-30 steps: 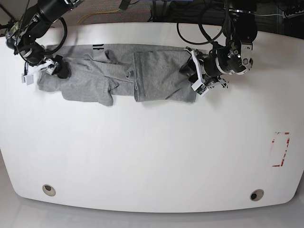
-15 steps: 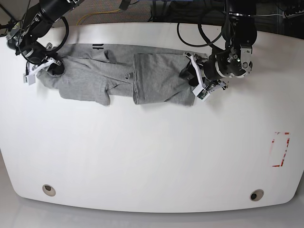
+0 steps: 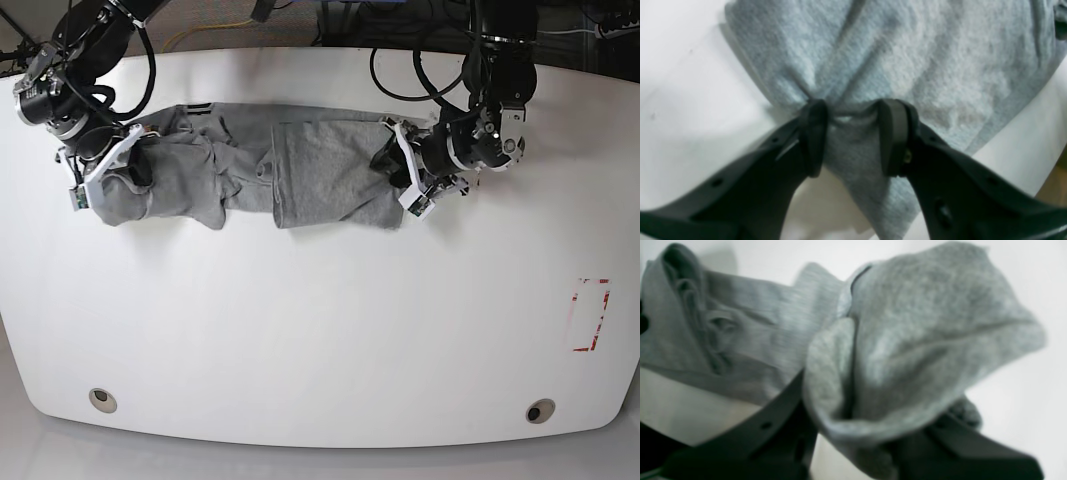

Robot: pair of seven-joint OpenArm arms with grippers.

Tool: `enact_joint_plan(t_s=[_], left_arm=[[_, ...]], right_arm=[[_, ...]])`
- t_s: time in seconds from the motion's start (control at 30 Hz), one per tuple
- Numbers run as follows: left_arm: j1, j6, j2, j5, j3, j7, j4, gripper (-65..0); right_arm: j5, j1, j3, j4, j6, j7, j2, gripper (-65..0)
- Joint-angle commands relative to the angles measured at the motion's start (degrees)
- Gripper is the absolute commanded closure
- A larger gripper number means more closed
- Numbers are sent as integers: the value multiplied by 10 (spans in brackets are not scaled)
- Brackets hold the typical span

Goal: Fold the T-shirt properly
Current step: 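Lift the strip with both grippers and bring the halves together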

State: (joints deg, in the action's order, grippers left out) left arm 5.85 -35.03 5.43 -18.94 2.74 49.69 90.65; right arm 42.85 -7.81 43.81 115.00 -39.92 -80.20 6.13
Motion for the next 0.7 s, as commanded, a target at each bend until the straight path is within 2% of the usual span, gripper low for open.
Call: enact_joint_plan(t_s=[0.0, 0.1, 0.23, 0.4, 0.67], left_arm=[[0, 8, 0, 22, 21, 27, -1, -243], [-3, 9, 0, 25, 40, 27, -6, -243], [-4, 9, -4, 62, 62, 27, -16, -243], [-6, 8, -27, 91, 63, 27, -28, -243], [-8, 4, -31, 49, 60, 29, 115, -243]], right_arm=[[50, 1, -8, 10, -1, 6, -9, -8], [85, 4, -31, 10, -1, 6, -22, -8], [136, 6, -67, 10, -1, 7, -42, -10], [168, 3, -93, 11, -1, 6, -66, -10], [170, 4, -94, 11, -1, 8, -67, -10]])
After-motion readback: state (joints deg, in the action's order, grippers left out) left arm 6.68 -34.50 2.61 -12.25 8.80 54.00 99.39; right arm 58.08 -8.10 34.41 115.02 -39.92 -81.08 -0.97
